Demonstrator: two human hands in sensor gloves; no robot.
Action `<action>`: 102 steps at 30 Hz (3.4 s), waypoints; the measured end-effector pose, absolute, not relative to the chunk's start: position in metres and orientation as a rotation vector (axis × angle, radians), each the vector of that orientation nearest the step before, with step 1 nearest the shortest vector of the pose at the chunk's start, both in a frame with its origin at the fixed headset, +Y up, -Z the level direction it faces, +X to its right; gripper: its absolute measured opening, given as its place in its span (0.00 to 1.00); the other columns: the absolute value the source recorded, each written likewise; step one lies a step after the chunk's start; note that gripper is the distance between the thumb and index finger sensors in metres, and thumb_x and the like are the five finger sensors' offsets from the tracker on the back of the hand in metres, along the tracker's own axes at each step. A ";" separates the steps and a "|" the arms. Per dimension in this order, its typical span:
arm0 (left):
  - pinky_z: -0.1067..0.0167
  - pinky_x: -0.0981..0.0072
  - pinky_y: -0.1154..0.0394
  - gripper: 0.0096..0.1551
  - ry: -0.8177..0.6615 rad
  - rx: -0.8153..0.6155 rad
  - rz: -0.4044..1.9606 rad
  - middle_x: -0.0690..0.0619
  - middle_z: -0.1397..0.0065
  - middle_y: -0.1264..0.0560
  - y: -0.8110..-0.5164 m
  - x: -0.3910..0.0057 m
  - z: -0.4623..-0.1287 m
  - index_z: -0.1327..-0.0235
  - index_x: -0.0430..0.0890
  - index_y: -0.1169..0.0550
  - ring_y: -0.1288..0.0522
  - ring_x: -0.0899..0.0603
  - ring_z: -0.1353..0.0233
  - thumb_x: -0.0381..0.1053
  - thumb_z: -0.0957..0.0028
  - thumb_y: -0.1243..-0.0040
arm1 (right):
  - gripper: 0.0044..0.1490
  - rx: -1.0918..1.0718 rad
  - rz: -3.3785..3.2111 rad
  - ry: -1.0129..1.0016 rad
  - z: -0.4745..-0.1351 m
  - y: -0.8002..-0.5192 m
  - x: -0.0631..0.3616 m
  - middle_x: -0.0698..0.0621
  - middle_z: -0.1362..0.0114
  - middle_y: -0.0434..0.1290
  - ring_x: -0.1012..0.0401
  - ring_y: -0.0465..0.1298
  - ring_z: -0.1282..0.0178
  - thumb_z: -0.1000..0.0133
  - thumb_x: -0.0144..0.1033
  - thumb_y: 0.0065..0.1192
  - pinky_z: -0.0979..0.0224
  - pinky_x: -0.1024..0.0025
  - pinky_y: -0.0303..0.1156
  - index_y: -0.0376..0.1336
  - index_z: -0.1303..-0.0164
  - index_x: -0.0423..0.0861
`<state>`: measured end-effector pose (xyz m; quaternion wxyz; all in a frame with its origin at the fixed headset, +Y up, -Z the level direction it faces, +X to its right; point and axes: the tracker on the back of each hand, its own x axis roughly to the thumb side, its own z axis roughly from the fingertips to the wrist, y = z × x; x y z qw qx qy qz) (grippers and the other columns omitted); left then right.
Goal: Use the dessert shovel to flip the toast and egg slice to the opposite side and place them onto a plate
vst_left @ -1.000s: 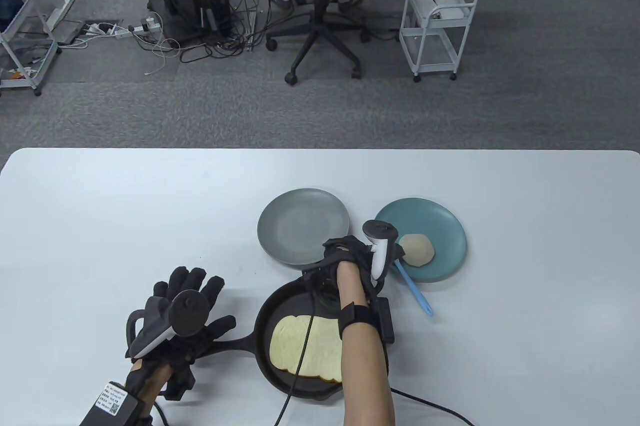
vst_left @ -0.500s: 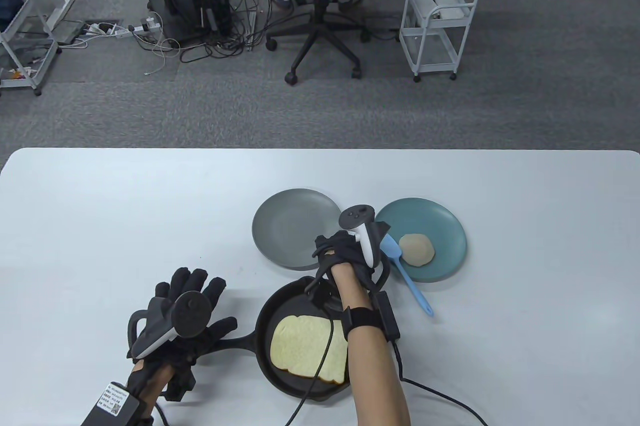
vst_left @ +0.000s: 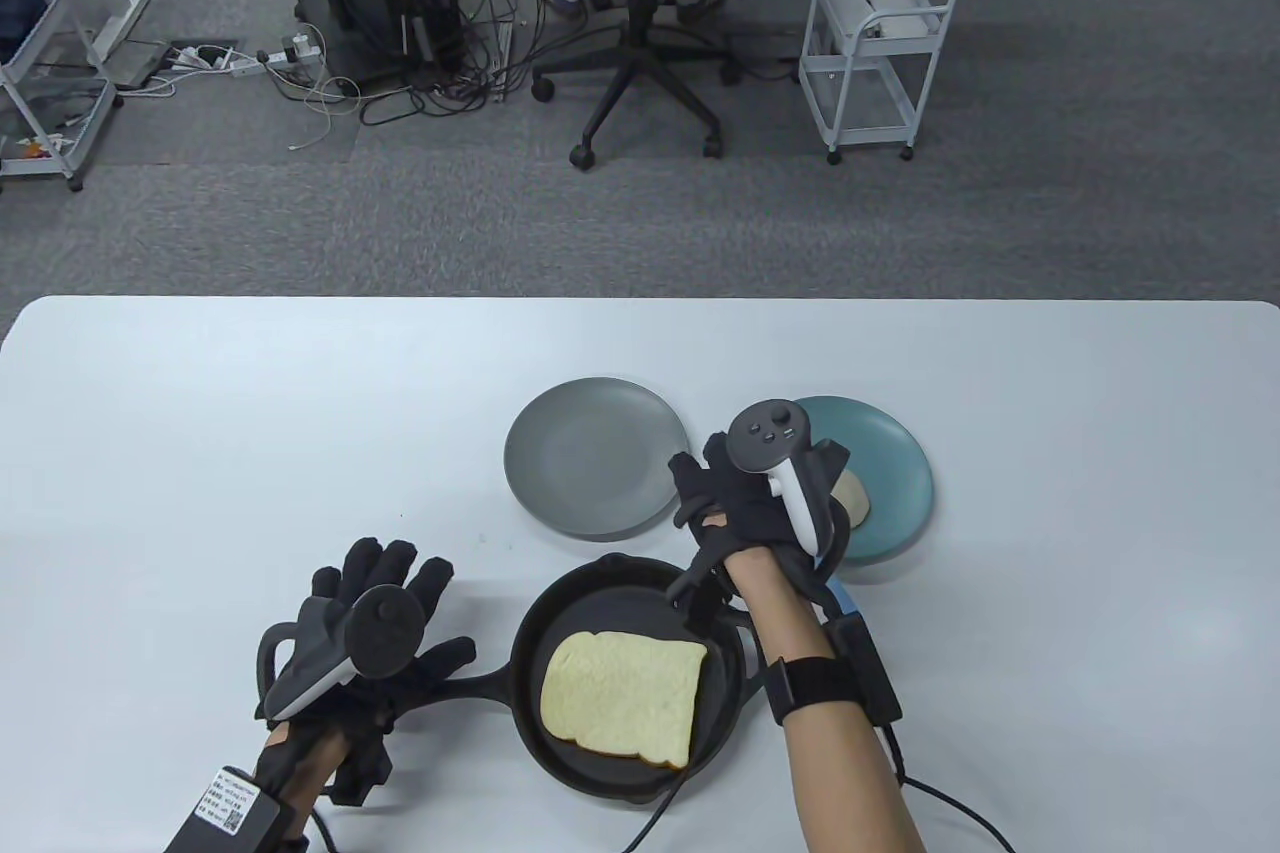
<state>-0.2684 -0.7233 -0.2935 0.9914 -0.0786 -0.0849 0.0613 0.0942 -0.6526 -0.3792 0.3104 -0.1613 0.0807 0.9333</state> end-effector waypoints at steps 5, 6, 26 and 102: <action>0.23 0.30 0.59 0.57 -0.177 -0.156 0.114 0.45 0.12 0.51 -0.724 -0.266 -0.294 0.20 0.58 0.43 0.59 0.29 0.14 0.79 0.68 0.58 | 0.47 -0.466 2.534 0.216 -0.359 -0.660 0.127 0.38 0.19 0.68 0.39 0.70 0.24 0.46 0.58 0.60 0.31 0.44 0.70 0.59 0.22 0.43; 0.23 0.30 0.59 0.57 -0.180 -0.159 0.109 0.45 0.12 0.51 -0.724 -0.266 -0.294 0.20 0.58 0.43 0.59 0.29 0.14 0.79 0.68 0.58 | 0.47 -0.485 2.549 0.213 -0.355 -0.664 0.135 0.38 0.19 0.68 0.39 0.69 0.23 0.46 0.58 0.60 0.31 0.44 0.69 0.59 0.22 0.43; 0.23 0.29 0.59 0.57 -0.197 -0.188 0.077 0.45 0.12 0.51 -0.731 -0.258 -0.292 0.20 0.58 0.43 0.59 0.29 0.14 0.79 0.68 0.58 | 0.50 -0.698 3.091 0.230 -0.346 -0.742 0.155 0.44 0.25 0.76 0.44 0.77 0.30 0.51 0.61 0.64 0.33 0.47 0.71 0.59 0.23 0.44; 0.48 0.53 0.19 0.35 -0.333 -0.294 -0.098 0.61 0.63 0.13 -0.761 -0.215 -0.284 0.47 0.56 0.19 0.13 0.47 0.63 0.70 0.66 0.38 | 0.33 -0.014 2.790 -0.405 -0.248 -0.682 0.168 0.59 0.65 0.87 0.62 0.86 0.72 0.54 0.60 0.71 0.63 0.63 0.82 0.76 0.48 0.49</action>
